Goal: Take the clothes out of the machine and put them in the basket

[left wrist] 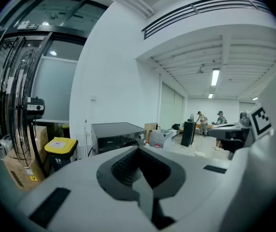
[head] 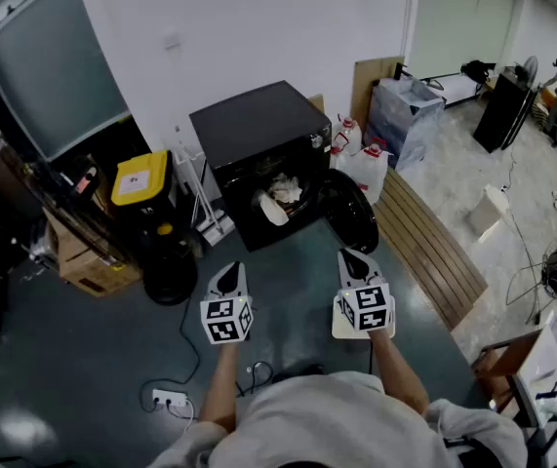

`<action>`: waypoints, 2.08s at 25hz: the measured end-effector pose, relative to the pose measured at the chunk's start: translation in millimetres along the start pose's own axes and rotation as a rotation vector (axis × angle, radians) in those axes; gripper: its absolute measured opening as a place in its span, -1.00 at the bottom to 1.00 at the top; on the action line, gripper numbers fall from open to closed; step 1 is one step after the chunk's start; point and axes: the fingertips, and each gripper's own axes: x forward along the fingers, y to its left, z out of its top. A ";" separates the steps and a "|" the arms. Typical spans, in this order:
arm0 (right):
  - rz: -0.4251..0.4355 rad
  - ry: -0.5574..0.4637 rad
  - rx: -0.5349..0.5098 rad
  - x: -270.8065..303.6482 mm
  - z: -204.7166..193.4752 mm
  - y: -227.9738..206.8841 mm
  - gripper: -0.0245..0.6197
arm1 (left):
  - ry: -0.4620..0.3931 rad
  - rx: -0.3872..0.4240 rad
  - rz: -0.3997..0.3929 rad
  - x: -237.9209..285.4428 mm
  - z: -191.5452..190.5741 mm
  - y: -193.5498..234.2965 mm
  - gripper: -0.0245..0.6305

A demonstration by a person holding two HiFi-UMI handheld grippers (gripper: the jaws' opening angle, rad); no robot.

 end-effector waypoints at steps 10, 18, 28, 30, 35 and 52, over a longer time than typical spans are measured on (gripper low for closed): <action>0.016 0.010 0.006 -10.0 -9.4 -14.2 -0.85 | 0.000 0.012 0.010 -0.3 -0.6 -23.5 -0.87; 0.045 -0.011 0.026 -13.0 -14.3 -32.2 -0.85 | 0.001 0.024 0.037 1.6 -3.7 -40.3 -0.87; 0.080 -0.006 0.003 -3.8 -18.2 -43.6 -0.85 | -0.005 0.017 0.078 7.7 -6.0 -46.8 -0.87; 0.090 -0.001 -0.001 2.0 -18.7 -42.8 -0.85 | -0.003 0.015 0.084 10.3 -7.2 -45.2 -0.87; 0.102 0.003 -0.004 19.9 -18.4 -42.1 -0.85 | 0.010 0.001 0.100 18.5 -11.9 -35.5 -0.87; 0.068 0.071 -0.014 151.3 -28.2 -44.4 -0.85 | 0.055 -0.031 0.044 143.0 -17.0 40.9 -0.87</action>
